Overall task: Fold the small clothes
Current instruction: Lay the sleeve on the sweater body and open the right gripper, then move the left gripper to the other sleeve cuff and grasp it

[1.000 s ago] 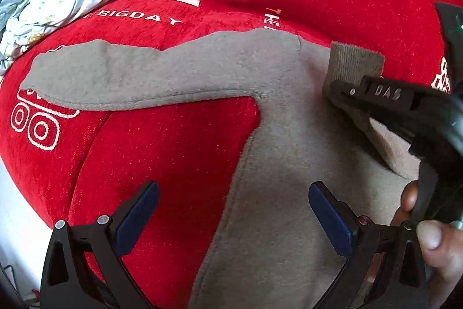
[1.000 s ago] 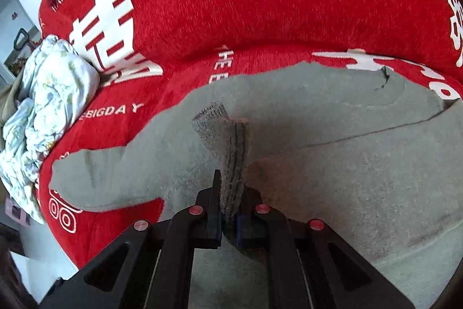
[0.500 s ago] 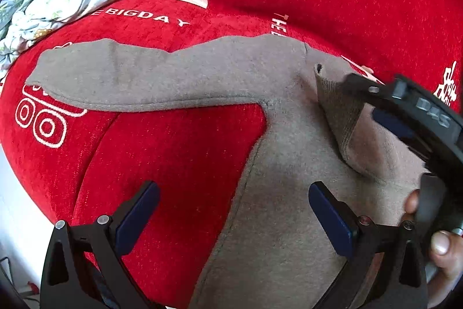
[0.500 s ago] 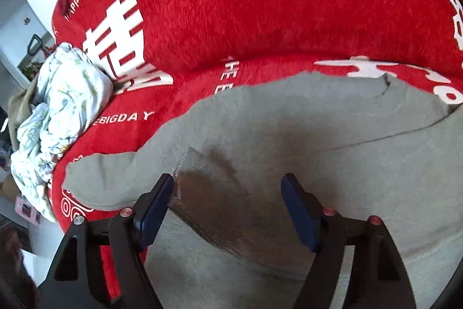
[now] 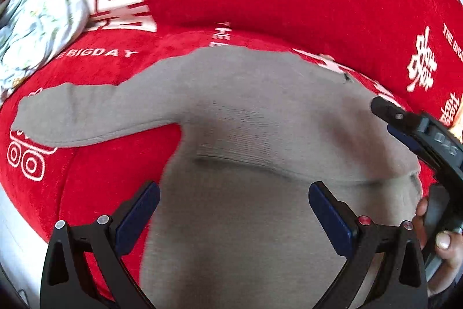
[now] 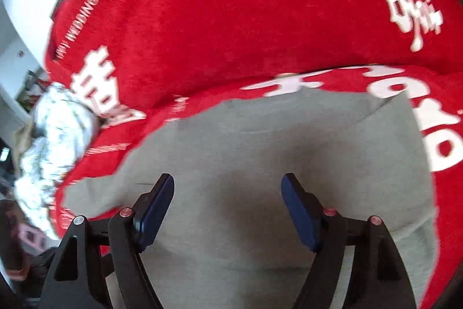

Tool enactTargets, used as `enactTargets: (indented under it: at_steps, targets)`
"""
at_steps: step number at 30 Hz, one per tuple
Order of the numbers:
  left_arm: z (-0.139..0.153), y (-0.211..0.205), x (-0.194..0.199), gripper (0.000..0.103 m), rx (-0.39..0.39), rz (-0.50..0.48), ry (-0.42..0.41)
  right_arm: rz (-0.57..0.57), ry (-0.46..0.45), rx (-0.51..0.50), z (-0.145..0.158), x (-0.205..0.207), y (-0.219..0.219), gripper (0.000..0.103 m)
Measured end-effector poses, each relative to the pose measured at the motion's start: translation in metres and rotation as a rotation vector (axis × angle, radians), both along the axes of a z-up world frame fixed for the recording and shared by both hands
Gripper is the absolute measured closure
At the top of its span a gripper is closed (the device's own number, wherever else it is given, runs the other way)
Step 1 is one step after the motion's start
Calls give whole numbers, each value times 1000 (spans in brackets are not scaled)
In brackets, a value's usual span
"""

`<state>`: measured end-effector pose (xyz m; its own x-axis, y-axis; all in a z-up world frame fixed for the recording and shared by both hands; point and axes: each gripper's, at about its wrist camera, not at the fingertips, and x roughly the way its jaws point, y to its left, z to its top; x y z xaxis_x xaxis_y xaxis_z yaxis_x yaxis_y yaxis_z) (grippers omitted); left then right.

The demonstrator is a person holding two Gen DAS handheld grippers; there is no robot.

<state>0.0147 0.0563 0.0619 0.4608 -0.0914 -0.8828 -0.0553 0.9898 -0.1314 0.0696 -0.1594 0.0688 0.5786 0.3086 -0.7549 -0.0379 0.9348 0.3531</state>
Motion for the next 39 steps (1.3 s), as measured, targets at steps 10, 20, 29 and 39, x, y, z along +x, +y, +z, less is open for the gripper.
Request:
enactTargets:
  at_steps: [10,20,29,39]
  targets:
    - [-36,-64,60,0,-2,-135,62,-114,124,-239,-47,21,-69,24]
    - [-42,-70,68,0,71,-108,53,-248,132,-370,-43,36,-102,23]
    - [-43,-79,35,0,140,-153,-6,-84,70,-395,-50,-23,-57,21]
    - [-25,78,-3,0,42,234,-65,-44,23,-364,-41,-52,-17,19]
